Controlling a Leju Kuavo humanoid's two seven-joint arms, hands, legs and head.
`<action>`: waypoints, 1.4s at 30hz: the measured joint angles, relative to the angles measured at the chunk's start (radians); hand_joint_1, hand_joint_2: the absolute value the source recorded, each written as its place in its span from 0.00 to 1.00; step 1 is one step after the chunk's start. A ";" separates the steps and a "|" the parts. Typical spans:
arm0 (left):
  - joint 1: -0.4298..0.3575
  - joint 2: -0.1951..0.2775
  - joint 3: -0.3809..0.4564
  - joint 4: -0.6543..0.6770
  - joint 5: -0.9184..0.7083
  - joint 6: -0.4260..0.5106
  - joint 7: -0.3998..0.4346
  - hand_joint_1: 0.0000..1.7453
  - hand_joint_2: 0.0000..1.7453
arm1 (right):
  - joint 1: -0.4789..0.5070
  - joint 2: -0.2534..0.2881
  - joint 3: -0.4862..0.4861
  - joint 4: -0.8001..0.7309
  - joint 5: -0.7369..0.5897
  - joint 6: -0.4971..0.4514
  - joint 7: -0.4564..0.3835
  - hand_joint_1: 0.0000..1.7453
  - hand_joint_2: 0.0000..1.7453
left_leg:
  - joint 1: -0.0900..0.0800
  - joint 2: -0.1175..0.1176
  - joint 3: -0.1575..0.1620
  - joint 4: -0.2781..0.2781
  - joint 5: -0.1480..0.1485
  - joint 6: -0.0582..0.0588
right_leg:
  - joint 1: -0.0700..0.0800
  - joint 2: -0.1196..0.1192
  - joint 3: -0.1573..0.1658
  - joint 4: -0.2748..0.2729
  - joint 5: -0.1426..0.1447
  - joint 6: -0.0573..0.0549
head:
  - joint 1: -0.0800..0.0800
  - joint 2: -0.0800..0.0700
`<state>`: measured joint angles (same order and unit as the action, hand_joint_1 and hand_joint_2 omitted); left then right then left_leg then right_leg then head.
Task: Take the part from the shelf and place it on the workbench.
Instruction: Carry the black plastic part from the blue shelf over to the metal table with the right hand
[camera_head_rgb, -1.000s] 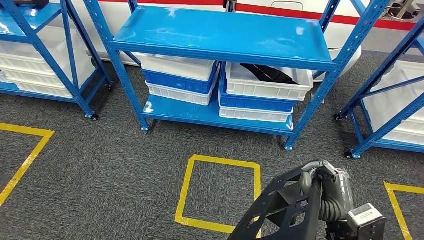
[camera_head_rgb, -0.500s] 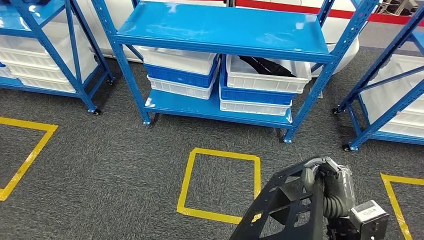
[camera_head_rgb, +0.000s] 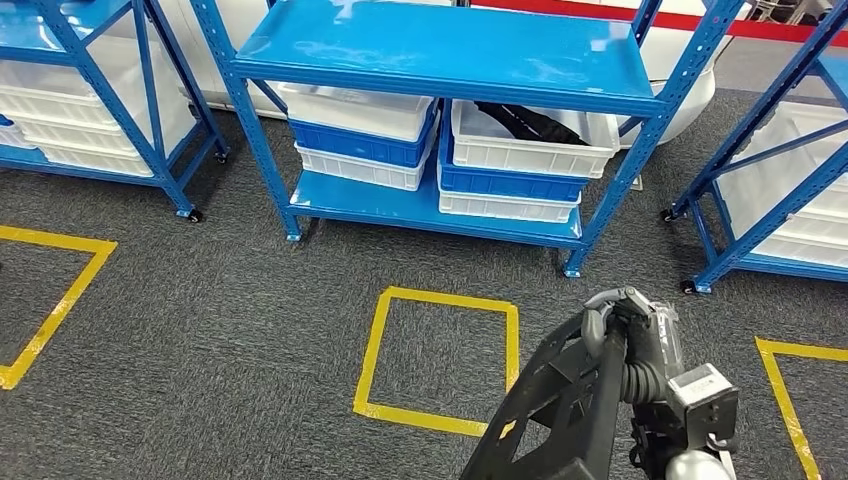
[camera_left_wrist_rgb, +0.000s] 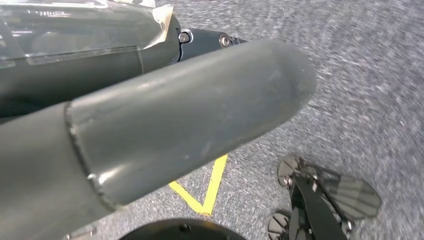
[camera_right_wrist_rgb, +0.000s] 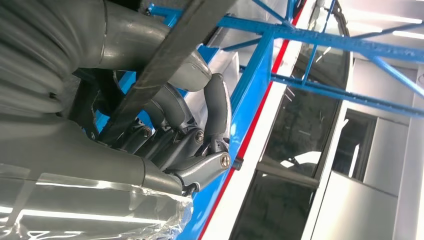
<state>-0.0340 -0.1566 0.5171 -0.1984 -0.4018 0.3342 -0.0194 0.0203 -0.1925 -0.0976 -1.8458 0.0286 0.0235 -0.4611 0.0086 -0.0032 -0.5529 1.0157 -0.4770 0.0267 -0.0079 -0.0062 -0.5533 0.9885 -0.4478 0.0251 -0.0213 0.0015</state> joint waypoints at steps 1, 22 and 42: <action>0.000 -0.002 0.003 0.000 0.002 0.002 -0.002 0.00 0.00 | -0.015 -0.001 0.005 0.013 0.000 0.001 0.000 1.00 1.00 | 0.000 0.001 -0.003 -0.004 0.007 0.009 | 0.000 0.000 -0.005 0.002 0.001 0.007 | 0.000 0.000; 0.004 -0.014 0.041 0.000 0.012 0.013 -0.024 0.00 0.00 | -0.124 0.005 0.063 0.120 0.008 -0.020 0.013 1.00 1.00 | 0.004 0.000 -0.173 0.252 -0.088 -0.024 | -0.009 0.000 0.020 -0.008 -0.012 -0.033 | 0.002 0.000; 0.006 -0.012 0.049 0.000 -0.008 -0.016 -0.046 0.00 0.00 | -0.110 -0.029 0.056 0.146 -0.008 -0.051 0.010 1.00 1.00 | -0.003 0.005 -0.071 -0.018 0.083 0.026 | -0.015 0.003 0.007 0.106 -0.103 0.028 | 0.012 0.000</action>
<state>-0.0276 -0.1686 0.5663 -0.1984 -0.4103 0.3179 -0.0655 -0.0899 -0.2219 -0.0420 -1.7001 0.0206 -0.0277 -0.4507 0.0060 0.0022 -0.6243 0.9979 -0.3941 0.0523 -0.0225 -0.0032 -0.5466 1.0950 -0.5503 0.0530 -0.0096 0.0016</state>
